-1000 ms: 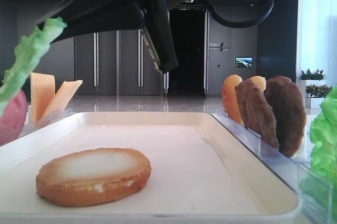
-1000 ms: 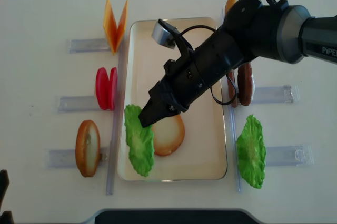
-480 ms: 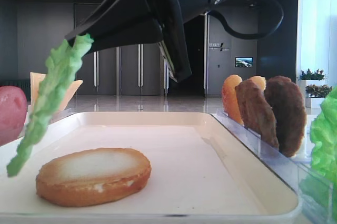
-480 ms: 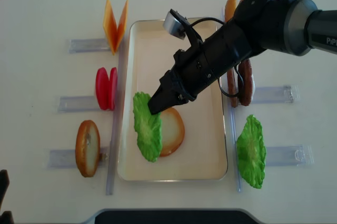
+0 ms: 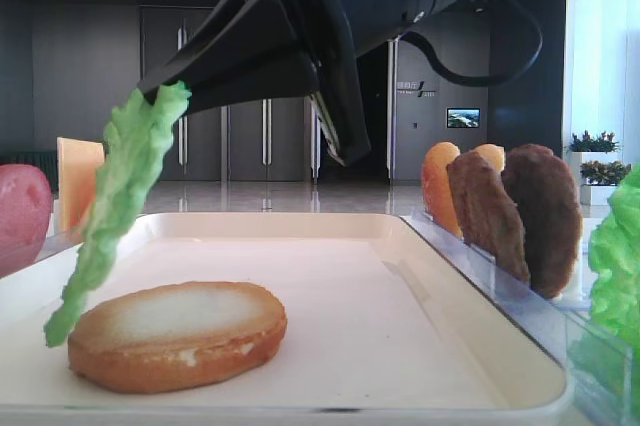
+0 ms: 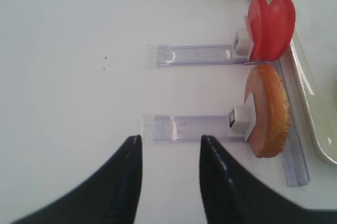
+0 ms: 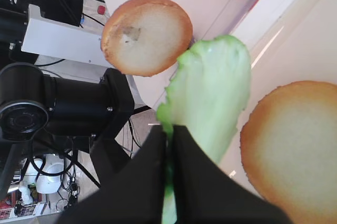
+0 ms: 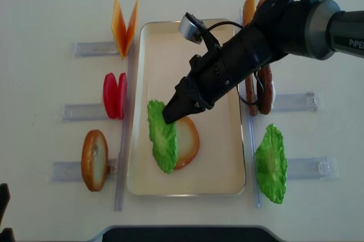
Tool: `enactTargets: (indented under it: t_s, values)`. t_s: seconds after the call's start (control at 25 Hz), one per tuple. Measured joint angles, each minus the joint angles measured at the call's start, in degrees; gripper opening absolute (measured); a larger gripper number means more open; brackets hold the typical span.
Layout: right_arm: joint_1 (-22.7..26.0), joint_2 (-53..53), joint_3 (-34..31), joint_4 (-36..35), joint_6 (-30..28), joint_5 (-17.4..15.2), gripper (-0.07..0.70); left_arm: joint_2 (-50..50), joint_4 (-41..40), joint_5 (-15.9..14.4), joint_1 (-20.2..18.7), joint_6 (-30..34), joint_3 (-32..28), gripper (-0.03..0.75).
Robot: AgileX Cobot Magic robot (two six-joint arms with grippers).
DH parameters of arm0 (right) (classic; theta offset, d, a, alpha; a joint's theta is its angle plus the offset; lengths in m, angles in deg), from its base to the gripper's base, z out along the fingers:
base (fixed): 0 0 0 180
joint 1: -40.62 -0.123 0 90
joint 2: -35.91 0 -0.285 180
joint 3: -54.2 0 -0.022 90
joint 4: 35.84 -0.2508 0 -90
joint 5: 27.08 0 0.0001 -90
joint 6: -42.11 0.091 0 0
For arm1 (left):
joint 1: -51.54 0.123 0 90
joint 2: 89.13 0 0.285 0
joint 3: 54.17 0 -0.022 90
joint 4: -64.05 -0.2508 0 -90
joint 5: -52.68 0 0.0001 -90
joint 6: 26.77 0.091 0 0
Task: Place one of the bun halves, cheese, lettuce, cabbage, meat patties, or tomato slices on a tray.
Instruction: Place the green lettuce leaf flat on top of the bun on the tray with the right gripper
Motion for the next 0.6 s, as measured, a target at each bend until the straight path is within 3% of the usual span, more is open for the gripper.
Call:
enactTargets:
  t_s: [0.6]
  values:
    - [0.18, 0.00, 0.00, 1.31, -0.03, 0.19, 0.030, 0.00, 0.00, 0.00, 0.00, 0.00, 0.00, 0.282]
